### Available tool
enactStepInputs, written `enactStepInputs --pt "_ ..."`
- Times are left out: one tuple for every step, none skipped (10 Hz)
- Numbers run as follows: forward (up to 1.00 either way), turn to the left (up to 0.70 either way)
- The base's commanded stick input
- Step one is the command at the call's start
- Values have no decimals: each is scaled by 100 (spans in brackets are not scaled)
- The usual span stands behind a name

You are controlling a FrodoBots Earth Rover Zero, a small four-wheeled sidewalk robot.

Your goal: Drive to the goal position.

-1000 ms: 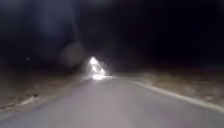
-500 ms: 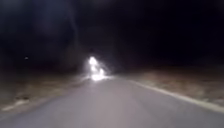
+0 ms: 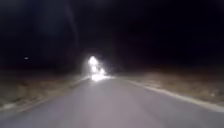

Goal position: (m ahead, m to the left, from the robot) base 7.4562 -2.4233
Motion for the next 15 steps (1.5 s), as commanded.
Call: enactStepInputs --pt "100 9" --pt "100 6" --pt "100 7" --pt "100 10" --pt "100 12" --pt "100 12" --pt "100 12" --pt "100 9" --pt "100 4" --pt "100 4" --pt "100 4" --pt "100 4" --pt "100 4" --pt "100 4" --pt "100 4"
